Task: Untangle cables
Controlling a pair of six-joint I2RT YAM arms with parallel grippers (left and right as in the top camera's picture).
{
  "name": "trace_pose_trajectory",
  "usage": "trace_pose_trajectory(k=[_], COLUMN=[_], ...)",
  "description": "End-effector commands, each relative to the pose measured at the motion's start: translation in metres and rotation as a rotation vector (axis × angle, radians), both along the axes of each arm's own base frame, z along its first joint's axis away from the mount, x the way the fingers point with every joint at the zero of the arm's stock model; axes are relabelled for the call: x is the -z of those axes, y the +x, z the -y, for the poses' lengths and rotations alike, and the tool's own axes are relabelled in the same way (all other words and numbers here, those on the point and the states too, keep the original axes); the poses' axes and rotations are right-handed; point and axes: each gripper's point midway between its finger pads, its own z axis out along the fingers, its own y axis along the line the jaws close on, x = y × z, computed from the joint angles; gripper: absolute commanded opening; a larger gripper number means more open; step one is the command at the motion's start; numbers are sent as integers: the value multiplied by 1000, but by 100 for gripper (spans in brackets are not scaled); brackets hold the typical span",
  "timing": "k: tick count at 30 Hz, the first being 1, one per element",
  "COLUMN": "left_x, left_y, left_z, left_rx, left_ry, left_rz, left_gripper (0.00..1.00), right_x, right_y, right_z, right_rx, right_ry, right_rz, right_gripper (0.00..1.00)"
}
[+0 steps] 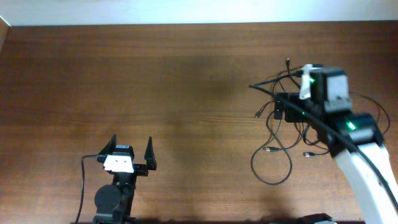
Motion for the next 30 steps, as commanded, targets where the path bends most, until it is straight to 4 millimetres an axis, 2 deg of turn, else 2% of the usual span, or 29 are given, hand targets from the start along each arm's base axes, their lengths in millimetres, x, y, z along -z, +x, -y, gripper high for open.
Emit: trace_pose_trajectory(k=[1,3,5,10,16,20,23,24,27,30], left_x=[1,1,1,1,1,1,1,1,1,1], left_y=[0,0,0,0,0,0,0,0,0,0], left_z=[1,1,1,1,1,1,1,1,1,1], left_rx=[8,8,8,8,8,8,8,8,8,8], left_ry=[14,14,14,14,14,14,14,14,14,14], left_rz=[0,0,0,-1,-1,0,0,-1,-1,0], left_gripper=[99,99,99,99,99,99,99,99,99,99], right_x=[-46,-67,-79,-84,-105,-105,-94,-84,-81,-102], right_y=[-19,-32,-40,-54,-104,-148,-169,-180,-179,-160], right_z=[4,6,9,15,25,33,36,38,38,34], right_rx=[1,1,8,27,37,40,40,41,42,42], right_ry=[28,40,41,32,50,74,86,94,113,147], right_rz=[150,224,268,306,449,582,651,692,797,973], right_gripper=[98,99,98,98,98,98,99,98,98,98])
